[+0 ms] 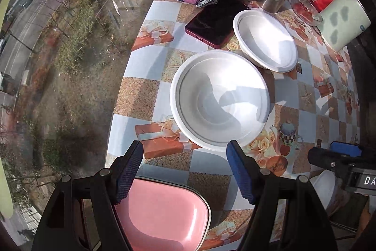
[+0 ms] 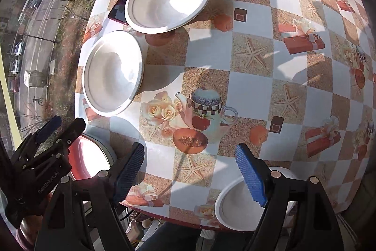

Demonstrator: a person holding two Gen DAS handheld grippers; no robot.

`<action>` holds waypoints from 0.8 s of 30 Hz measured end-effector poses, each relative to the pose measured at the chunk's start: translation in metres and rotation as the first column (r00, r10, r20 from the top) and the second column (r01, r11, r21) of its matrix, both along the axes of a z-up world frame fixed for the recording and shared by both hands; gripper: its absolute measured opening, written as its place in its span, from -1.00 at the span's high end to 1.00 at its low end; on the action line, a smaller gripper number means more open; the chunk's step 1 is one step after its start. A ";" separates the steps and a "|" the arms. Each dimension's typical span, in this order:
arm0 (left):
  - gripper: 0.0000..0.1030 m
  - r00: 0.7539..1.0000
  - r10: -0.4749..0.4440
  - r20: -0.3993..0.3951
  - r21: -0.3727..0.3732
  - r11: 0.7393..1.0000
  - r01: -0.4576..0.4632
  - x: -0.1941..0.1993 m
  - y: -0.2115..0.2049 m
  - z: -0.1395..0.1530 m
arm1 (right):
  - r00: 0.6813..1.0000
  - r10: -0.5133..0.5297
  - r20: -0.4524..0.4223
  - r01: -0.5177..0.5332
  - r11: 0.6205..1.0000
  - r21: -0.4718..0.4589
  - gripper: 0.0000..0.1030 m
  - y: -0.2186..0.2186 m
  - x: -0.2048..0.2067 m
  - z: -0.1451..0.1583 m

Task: Organize plates and bowls
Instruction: 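Move the right gripper to a second white paper bowl, then grasp the second bowl's rim with the right gripper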

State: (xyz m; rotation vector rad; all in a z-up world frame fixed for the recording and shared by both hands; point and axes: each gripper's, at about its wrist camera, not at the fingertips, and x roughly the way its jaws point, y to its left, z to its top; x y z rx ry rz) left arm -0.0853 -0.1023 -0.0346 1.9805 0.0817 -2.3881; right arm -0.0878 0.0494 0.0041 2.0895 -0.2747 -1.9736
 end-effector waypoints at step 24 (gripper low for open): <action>-0.49 0.988 0.093 0.121 -0.036 0.995 -0.090 -0.059 -0.029 -0.068 | 0.999 0.042 0.026 -0.042 0.999 -0.001 -0.57 -0.076 -0.074 -0.066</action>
